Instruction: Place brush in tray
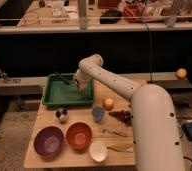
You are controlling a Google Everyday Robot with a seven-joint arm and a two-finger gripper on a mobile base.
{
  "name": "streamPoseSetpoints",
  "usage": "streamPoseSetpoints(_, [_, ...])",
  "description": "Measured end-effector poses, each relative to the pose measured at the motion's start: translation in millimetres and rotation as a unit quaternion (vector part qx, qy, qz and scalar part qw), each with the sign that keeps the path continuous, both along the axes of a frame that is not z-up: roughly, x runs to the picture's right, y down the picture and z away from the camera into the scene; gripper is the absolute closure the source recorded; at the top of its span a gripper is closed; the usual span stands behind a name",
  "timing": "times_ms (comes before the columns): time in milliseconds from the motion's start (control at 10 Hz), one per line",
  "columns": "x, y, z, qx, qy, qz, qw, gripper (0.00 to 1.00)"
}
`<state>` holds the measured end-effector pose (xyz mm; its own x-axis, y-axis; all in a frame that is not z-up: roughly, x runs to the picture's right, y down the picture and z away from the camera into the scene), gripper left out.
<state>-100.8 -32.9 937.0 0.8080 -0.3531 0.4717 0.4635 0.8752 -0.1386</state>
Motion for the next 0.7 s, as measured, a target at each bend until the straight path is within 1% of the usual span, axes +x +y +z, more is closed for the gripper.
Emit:
streamPoseSetpoints(100, [-2.4,0.6,0.1,-0.005,0.005,-0.006,1.0000,0.20])
streamPoseSetpoints(700, [-5.3,0.8,0.9,-0.004,0.014,-0.013,0.9998,0.20])
